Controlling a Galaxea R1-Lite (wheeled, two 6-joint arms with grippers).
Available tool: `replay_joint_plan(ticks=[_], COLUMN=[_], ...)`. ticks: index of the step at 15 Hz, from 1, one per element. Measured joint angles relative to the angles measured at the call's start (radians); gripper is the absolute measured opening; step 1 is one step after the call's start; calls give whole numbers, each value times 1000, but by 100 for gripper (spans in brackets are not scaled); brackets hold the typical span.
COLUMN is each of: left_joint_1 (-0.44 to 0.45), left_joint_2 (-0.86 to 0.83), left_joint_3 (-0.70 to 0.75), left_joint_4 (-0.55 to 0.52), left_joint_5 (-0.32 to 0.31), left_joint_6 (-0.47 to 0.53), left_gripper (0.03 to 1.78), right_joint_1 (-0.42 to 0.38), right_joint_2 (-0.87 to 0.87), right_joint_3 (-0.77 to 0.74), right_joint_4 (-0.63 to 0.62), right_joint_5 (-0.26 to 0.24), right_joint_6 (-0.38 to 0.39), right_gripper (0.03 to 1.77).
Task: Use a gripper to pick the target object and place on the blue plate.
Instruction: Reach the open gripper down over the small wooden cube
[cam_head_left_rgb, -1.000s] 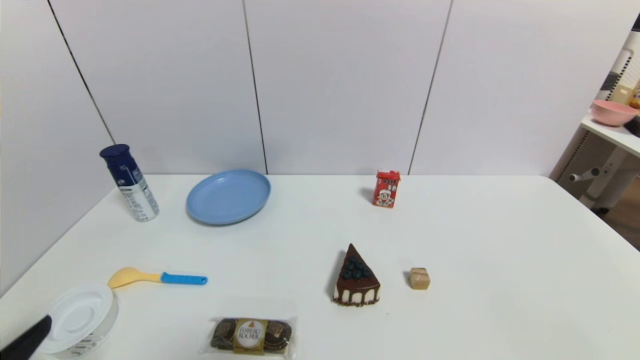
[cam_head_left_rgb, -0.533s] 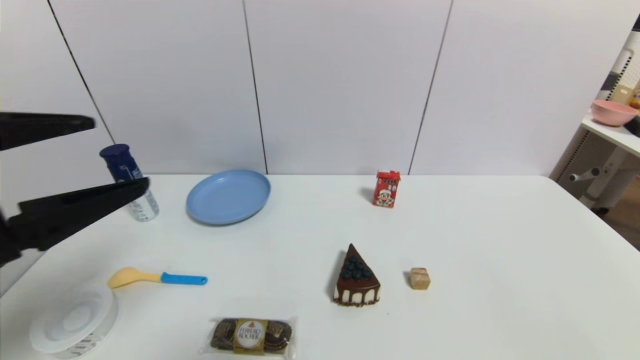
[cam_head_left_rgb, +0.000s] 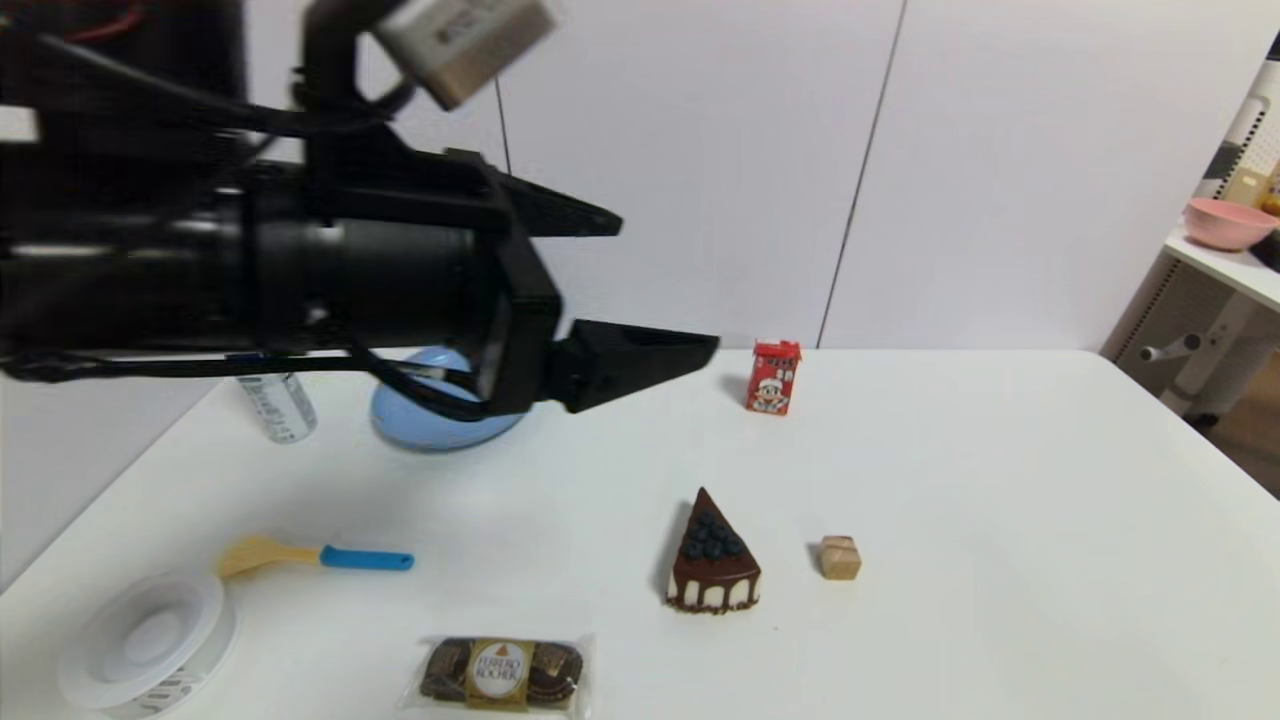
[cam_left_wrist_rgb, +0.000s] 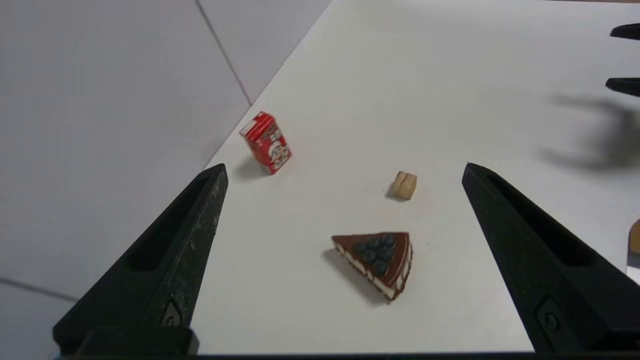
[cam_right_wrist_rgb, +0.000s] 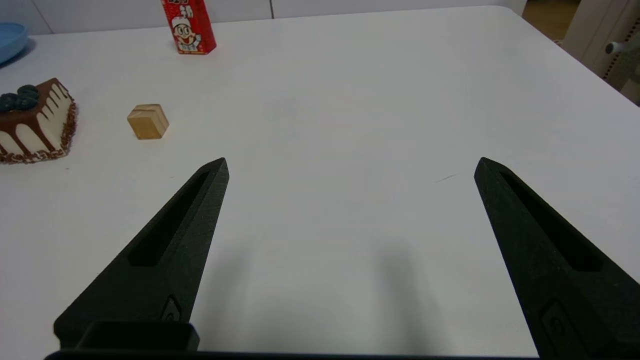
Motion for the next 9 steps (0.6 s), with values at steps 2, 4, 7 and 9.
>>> replay_joint_plan(ticks=[2,4,7,9], left_joint_1=[-55,-93,-118,-124], left_joint_2=[119,238,408,497], left_joint_3=[-93,-189,-320,-371], left_joint_4=[-1,-2,-1,8], left_joint_5=[-1,-14,-85,-167], left_joint_6=[-2,-3,1,0], left_gripper=[169,169,169,169], right_joint_1=[0,0,0,0], right_joint_2=[0,0,0,0], right_joint_3=[0,0,0,0], right_joint_4=[0,0,0,0], right_joint_5=[0,0,0,0], right_joint_6=[0,0,0,0], right_gripper=[170,170,170,170])
